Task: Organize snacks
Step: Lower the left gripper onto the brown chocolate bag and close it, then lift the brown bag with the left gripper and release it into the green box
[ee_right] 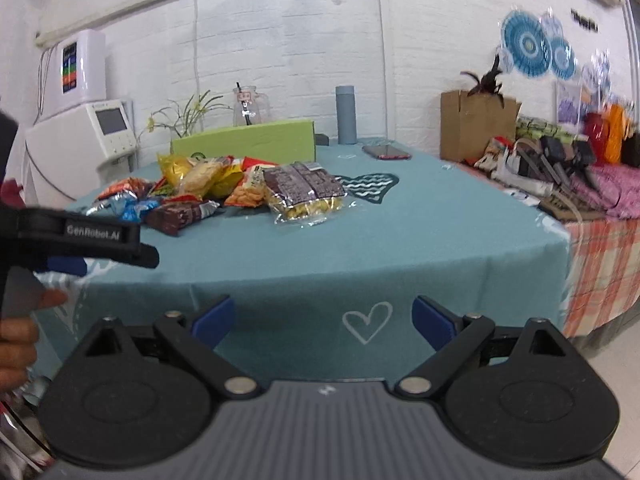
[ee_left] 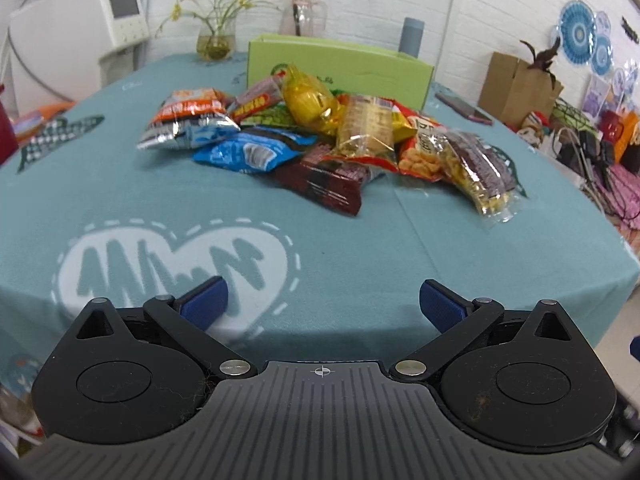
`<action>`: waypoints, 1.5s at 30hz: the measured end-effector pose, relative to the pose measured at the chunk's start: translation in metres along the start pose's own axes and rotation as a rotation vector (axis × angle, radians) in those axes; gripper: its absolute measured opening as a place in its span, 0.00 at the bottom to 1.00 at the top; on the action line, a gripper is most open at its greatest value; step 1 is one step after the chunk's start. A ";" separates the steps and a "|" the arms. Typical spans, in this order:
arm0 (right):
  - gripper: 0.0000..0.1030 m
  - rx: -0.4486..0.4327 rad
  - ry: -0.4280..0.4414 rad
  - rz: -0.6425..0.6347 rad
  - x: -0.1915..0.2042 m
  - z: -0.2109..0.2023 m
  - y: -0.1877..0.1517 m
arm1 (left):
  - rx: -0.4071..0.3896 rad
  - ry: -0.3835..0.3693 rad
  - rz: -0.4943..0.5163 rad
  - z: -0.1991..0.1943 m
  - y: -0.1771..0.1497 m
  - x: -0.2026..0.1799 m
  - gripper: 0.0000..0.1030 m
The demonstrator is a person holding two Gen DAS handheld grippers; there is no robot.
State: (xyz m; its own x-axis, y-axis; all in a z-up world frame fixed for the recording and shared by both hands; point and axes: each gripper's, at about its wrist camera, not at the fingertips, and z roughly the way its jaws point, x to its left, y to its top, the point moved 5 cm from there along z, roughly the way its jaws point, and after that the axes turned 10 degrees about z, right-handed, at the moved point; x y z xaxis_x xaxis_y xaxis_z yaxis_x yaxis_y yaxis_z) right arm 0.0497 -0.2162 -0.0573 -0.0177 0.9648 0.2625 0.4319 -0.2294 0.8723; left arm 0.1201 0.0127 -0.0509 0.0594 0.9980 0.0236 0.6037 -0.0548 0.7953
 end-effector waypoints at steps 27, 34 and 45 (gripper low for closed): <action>0.91 0.237 0.338 -0.463 0.014 0.142 0.108 | 0.205 -0.364 -0.210 0.091 0.116 -0.057 0.87; 0.91 0.328 0.438 -0.473 0.022 0.200 0.116 | 0.223 -0.387 -0.256 0.106 0.127 -0.075 0.83; 0.86 0.259 0.390 -0.459 0.024 0.161 0.111 | 0.245 -0.493 -0.141 0.108 0.129 -0.087 0.31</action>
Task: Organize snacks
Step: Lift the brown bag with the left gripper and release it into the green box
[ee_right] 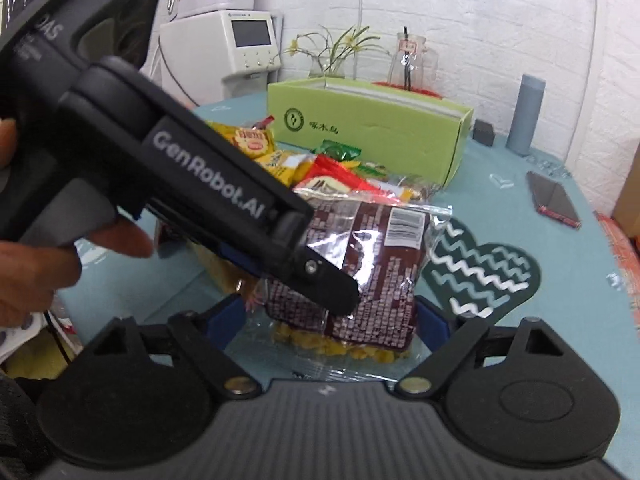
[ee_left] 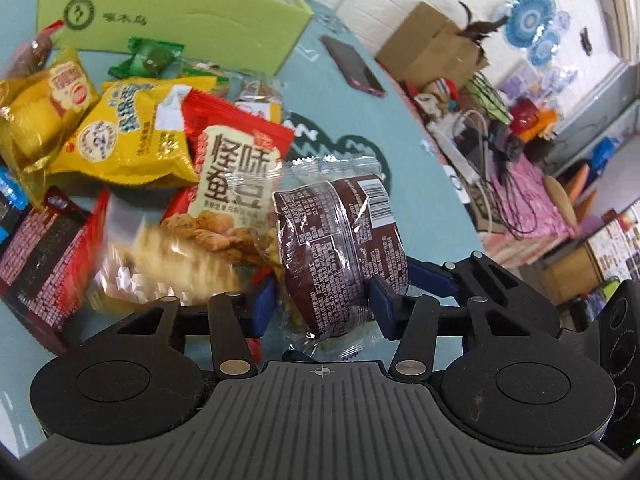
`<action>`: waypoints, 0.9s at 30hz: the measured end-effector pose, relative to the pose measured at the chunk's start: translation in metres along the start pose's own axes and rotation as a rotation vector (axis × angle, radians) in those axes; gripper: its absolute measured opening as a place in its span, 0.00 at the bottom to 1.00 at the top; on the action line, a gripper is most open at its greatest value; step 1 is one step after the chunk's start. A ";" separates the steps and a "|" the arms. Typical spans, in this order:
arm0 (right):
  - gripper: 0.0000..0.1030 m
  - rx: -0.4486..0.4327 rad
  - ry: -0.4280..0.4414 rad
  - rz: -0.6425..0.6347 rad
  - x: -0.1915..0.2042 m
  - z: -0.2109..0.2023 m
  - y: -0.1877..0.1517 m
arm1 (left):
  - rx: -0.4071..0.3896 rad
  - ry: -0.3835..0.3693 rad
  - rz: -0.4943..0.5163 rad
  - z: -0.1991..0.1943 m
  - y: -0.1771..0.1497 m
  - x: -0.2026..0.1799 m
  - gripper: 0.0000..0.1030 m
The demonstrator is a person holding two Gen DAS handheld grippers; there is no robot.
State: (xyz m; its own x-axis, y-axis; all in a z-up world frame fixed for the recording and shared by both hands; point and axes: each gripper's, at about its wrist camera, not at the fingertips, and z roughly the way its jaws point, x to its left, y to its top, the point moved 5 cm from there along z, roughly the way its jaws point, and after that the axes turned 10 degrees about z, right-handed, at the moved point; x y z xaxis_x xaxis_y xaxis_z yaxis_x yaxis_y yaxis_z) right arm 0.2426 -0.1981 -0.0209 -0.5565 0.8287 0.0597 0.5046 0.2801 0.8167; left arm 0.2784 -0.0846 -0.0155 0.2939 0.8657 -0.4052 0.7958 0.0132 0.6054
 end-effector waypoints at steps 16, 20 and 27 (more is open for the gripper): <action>0.86 -0.161 -0.044 -0.087 -0.031 0.091 0.192 | -0.241 0.099 0.180 -0.027 0.205 0.051 0.33; 0.86 -0.105 -0.024 -0.043 -0.057 0.147 0.216 | -0.207 0.141 0.181 0.010 0.249 0.083 0.33; 0.90 -0.057 -0.001 0.042 -0.089 0.204 0.222 | -0.147 0.233 0.162 0.060 0.264 0.139 0.52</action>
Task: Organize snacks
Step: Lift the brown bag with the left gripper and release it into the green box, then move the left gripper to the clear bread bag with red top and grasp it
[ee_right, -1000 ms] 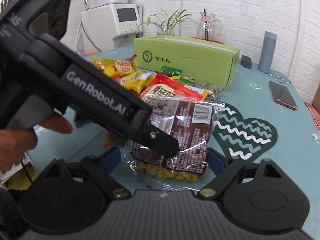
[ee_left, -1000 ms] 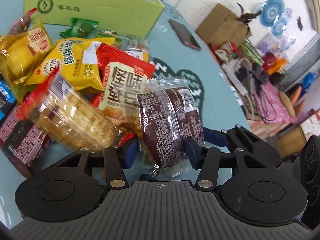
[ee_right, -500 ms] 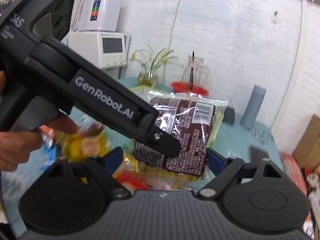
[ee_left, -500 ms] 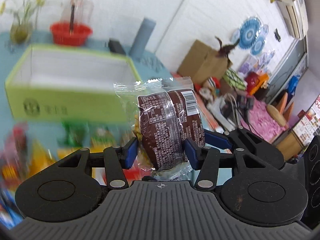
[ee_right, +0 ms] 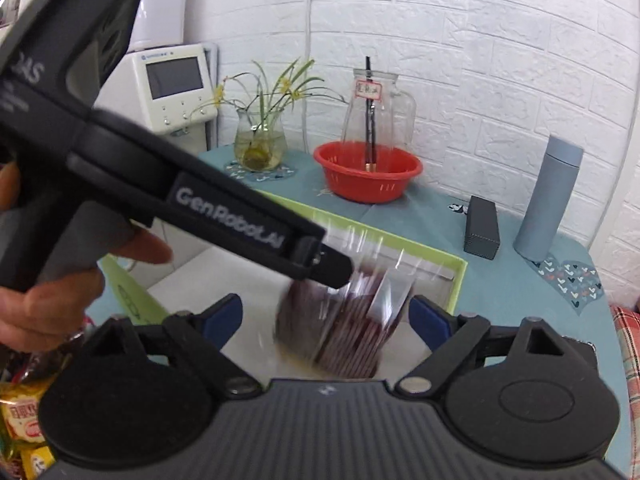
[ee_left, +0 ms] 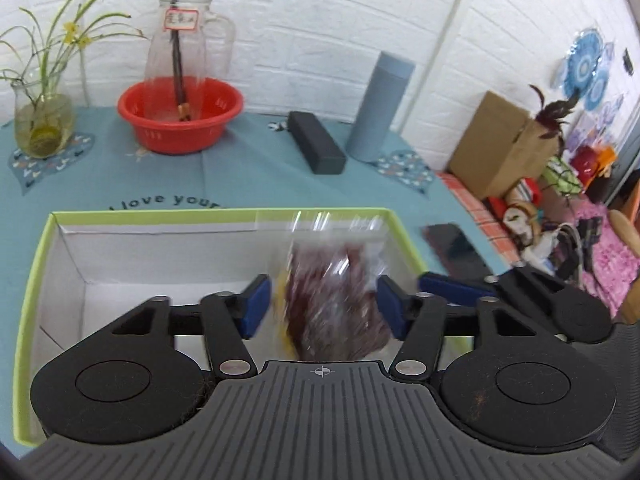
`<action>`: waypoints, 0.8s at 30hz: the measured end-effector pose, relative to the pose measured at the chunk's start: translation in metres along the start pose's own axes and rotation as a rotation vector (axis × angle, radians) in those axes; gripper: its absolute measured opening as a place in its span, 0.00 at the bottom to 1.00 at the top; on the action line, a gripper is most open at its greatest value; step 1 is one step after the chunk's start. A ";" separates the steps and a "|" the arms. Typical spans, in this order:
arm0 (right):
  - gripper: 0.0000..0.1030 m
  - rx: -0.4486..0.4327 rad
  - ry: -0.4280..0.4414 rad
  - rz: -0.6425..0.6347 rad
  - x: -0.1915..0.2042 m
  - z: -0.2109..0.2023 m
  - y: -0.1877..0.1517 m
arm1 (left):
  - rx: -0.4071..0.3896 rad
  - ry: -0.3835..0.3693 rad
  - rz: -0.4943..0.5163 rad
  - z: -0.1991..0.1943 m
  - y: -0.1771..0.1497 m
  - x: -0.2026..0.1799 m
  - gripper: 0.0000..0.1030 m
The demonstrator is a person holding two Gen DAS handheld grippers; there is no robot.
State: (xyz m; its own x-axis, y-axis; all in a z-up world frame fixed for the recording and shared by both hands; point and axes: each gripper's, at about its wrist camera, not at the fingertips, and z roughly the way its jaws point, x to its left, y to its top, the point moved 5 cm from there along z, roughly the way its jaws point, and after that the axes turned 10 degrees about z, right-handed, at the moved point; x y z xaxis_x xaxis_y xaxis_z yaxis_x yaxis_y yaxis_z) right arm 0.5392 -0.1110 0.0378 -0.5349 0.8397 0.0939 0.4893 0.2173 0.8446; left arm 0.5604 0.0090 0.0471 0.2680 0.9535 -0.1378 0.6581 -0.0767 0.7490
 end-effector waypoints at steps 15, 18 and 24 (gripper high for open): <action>0.91 -0.048 -0.016 0.123 0.063 -0.177 -0.109 | -0.177 -0.049 0.079 -0.167 -0.108 -0.052 0.73; 0.91 -0.028 -0.018 0.173 0.080 -0.205 -0.149 | -0.162 -0.070 0.095 -0.187 -0.151 -0.072 0.75; 0.91 0.036 0.030 0.169 0.105 -0.222 -0.199 | -0.008 -0.113 -0.005 -0.207 -0.248 -0.092 0.73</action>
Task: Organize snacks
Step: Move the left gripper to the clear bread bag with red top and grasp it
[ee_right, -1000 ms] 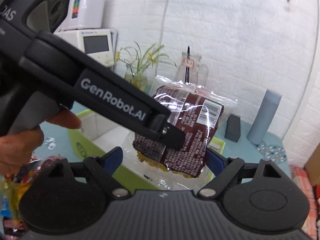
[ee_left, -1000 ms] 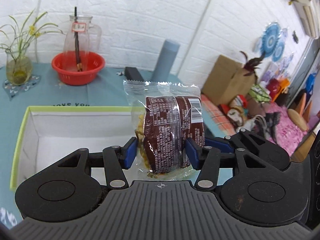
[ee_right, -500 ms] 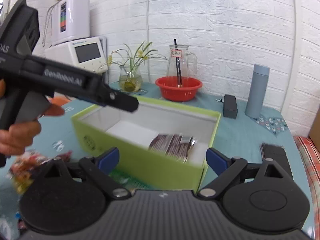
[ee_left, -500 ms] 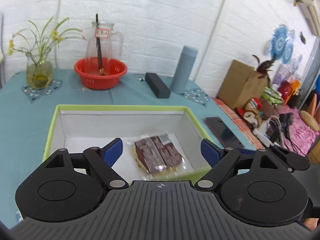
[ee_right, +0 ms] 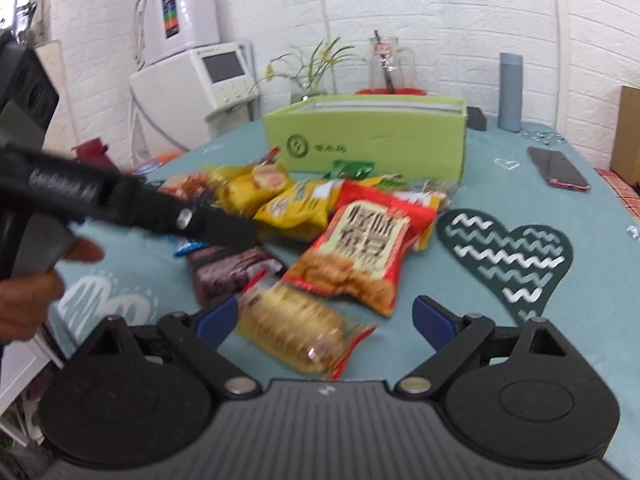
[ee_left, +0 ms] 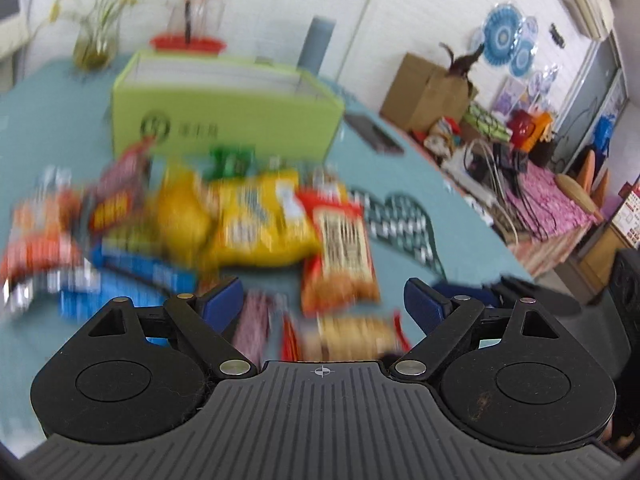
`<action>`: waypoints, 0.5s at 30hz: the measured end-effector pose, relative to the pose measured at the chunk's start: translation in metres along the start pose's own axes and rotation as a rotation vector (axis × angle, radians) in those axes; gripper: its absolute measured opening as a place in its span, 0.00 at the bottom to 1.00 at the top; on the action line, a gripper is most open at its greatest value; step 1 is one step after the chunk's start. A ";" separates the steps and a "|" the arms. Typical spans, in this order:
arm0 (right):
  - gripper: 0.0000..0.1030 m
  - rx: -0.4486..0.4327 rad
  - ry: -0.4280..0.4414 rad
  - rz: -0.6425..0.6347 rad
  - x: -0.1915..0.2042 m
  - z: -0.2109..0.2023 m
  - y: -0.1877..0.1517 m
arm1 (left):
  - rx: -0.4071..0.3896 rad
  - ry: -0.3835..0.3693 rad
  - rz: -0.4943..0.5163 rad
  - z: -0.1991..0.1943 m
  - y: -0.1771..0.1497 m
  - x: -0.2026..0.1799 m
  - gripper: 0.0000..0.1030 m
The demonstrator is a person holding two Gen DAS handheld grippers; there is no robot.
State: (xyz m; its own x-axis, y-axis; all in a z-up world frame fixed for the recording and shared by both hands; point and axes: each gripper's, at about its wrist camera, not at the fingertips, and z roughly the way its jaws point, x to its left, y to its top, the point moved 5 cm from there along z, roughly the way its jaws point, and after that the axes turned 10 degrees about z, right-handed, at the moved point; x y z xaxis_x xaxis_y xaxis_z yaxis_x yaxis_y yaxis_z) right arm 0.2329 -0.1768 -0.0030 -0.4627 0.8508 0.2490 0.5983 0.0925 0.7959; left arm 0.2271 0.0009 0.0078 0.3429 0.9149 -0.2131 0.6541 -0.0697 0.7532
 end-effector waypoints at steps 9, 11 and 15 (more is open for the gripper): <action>0.91 0.078 0.036 -0.187 0.017 0.040 -0.014 | 0.070 -0.140 -0.222 0.003 -0.034 0.004 0.71; 0.91 0.087 0.048 -0.180 0.021 0.037 -0.022 | 0.075 -0.160 -0.235 0.011 -0.033 0.003 0.71; 0.91 0.086 0.086 -0.112 0.041 0.015 -0.039 | 0.081 -0.143 -0.229 0.023 -0.032 0.004 0.72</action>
State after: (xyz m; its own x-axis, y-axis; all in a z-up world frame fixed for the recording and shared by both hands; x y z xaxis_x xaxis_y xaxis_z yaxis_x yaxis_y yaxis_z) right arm 0.2005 -0.1377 -0.0327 -0.5817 0.7858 0.2104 0.5918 0.2313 0.7722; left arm 0.2231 -0.0019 -0.0309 0.2680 0.8454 -0.4621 0.7750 0.0957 0.6246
